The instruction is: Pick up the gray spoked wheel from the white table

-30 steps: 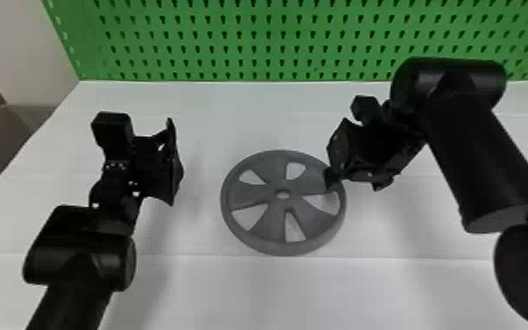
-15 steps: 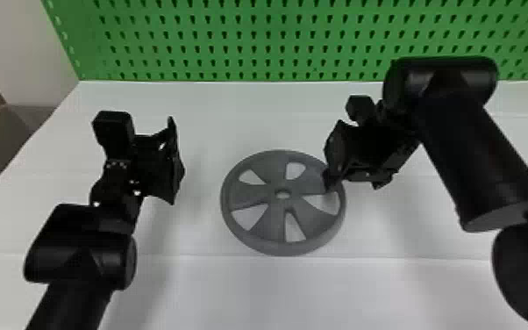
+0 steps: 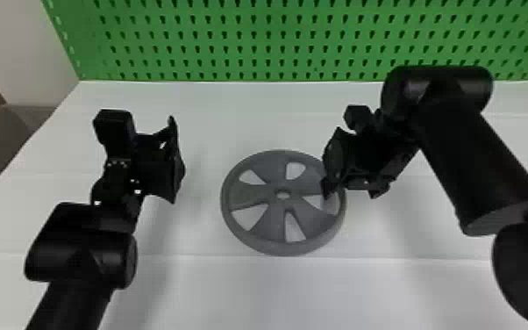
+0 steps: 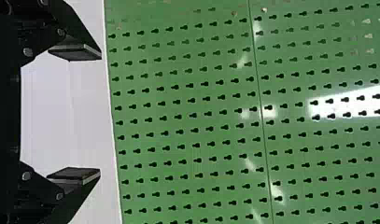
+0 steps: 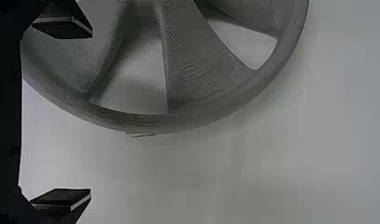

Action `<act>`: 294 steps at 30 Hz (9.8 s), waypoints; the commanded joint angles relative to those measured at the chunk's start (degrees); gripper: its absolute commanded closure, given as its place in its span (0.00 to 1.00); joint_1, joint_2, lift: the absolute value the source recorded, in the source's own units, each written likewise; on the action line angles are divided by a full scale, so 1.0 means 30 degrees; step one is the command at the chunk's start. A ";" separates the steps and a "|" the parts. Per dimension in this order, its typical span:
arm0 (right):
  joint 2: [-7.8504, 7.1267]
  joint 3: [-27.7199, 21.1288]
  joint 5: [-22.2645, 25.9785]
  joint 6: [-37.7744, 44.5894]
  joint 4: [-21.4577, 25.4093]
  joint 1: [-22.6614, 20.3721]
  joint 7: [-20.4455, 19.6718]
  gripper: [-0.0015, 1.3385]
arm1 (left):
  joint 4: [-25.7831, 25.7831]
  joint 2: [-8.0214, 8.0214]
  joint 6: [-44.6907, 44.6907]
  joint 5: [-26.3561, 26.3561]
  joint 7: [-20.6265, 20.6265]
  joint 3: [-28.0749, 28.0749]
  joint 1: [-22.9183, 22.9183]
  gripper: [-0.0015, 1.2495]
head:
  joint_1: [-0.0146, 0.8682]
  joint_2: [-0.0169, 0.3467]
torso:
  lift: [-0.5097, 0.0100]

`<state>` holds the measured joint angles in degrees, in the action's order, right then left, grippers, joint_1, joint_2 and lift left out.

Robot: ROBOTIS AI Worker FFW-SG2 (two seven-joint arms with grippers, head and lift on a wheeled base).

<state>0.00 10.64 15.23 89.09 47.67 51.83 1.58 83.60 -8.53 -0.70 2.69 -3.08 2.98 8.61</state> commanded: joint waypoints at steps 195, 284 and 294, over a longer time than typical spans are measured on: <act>-0.0820 -0.2258 0.0080 -1.7129 1.4608 -0.9104 -0.1201 0.88 | 0.0990 0.0088 -0.0206 0.1359 -0.0557 -0.0204 -0.0527 0.31 | 0.90 0.24 | 0.79; -0.1143 -0.3577 -0.3552 -3.0078 1.3671 -1.5344 -0.1201 0.88 | 0.1371 0.0733 -0.0909 0.1329 0.0088 -0.0526 -0.1054 0.32 | 0.90 0.24 | 0.79; -0.1201 -0.3547 -0.3435 -2.9931 1.3671 -1.5344 -0.1201 0.88 | 0.1400 0.0733 -0.0909 0.1066 0.0088 -0.0555 -0.1054 0.32 | 0.90 0.24 | 0.79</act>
<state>-3.48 -0.06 4.84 -0.79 88.68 5.80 -2.00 87.80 -6.33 -3.43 6.17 -2.81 1.38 5.45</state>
